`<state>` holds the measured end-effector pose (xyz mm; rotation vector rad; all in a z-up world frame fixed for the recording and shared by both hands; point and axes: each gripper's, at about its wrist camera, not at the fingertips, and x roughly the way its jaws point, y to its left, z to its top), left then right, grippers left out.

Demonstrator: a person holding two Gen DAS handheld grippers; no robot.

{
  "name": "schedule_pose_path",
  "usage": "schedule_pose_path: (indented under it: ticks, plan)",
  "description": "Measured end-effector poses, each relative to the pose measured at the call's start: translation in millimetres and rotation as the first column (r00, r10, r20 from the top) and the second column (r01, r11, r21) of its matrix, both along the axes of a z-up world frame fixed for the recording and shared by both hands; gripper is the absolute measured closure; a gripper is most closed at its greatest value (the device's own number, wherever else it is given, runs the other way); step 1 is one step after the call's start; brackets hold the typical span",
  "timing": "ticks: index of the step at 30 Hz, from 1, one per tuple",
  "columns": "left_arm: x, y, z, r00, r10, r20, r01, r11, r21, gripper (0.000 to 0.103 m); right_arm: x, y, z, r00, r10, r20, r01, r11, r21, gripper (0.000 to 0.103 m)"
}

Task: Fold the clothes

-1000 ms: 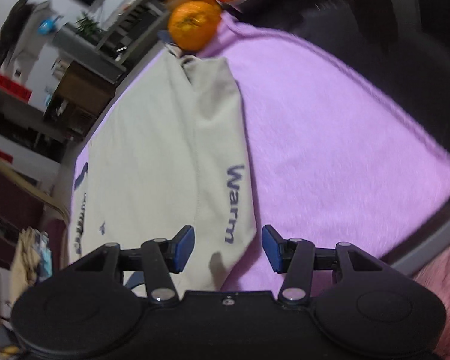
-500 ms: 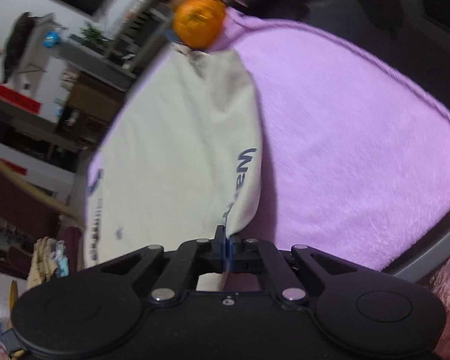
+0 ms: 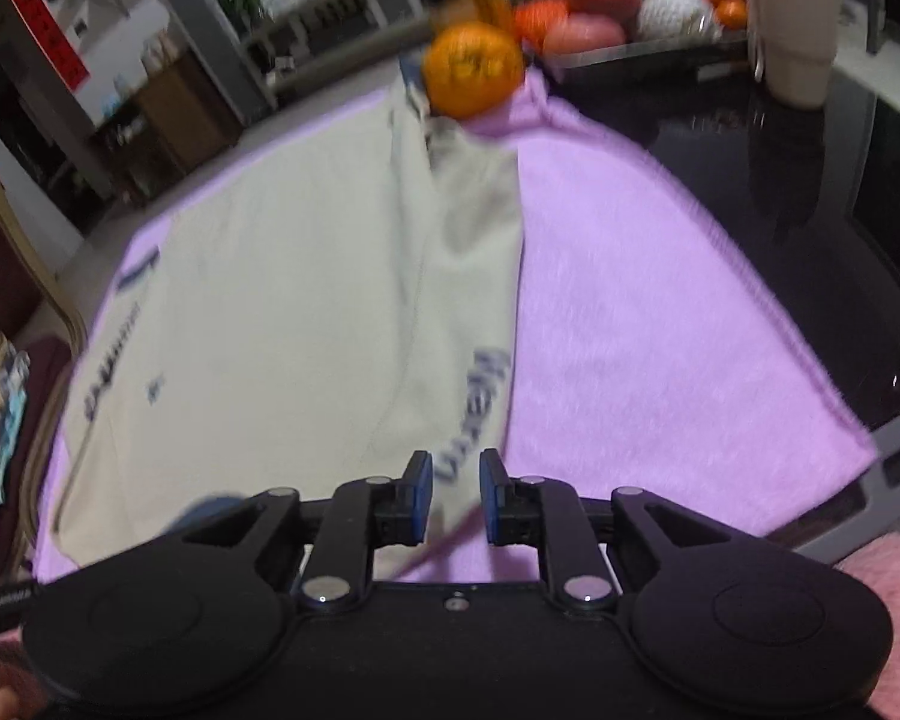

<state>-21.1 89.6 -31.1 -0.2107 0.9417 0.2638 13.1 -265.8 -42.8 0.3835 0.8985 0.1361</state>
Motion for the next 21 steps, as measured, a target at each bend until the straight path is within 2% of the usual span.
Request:
schedule_pose_path:
  ticks: [3,4,6,8,9,11,12,14,16,21]
  plan:
    - [4.9,-21.7,11.8,0.991,-0.113,0.079,0.113,0.994,0.000,0.084,6.7,15.1,-0.3,0.993,0.113,0.027,-0.115,0.988,0.103,0.085]
    - [10.2,-32.4,7.7,0.984,-0.164,0.074,0.164,0.986,0.004,0.083,11.6,25.9,-5.4,0.987,0.163,0.005,-0.162,0.979,0.125,0.085]
    - [26.6,-47.8,-11.8,0.972,-0.235,0.009,0.235,0.972,-0.013,0.084,19.0,48.5,-19.0,0.966,0.254,-0.048,-0.244,0.957,0.159,0.086]
    - [40.5,-58.1,-33.0,0.956,-0.287,-0.066,0.285,0.958,-0.043,0.085,23.4,65.7,-30.4,0.947,0.305,-0.102,-0.292,0.948,0.124,0.086]
    - [39.6,-61.5,-38.9,0.952,-0.297,-0.076,0.296,0.955,-0.020,0.080,25.6,73.0,-35.6,0.937,0.325,-0.130,-0.314,0.944,0.100,0.086]
    - [37.7,-66.1,-37.2,0.939,-0.326,-0.110,0.330,0.944,0.017,0.078,25.0,79.4,-38.4,0.927,0.339,-0.160,-0.333,0.941,0.063,0.095]
    - [36.8,-68.3,-35.9,0.932,-0.340,-0.129,0.347,0.937,0.035,0.079,24.0,81.3,-38.6,0.924,0.342,-0.171,-0.339,0.940,0.046,0.095]
    - [37.1,-63.0,-28.3,0.929,-0.343,-0.140,0.349,0.937,0.018,0.079,22.5,82.3,-29.7,0.924,0.339,-0.178,-0.341,0.940,0.018,0.094]
    - [39.5,-57.5,-11.9,0.933,-0.341,-0.115,0.344,0.939,0.009,0.080,22.9,76.7,-11.0,0.936,0.324,-0.137,-0.324,0.946,0.018,0.092]
    - [53.6,-51.7,49.1,0.941,-0.335,0.053,0.334,0.942,0.028,0.079,43.9,45.6,60.4,0.970,0.236,0.067,-0.240,0.968,0.075,0.091]
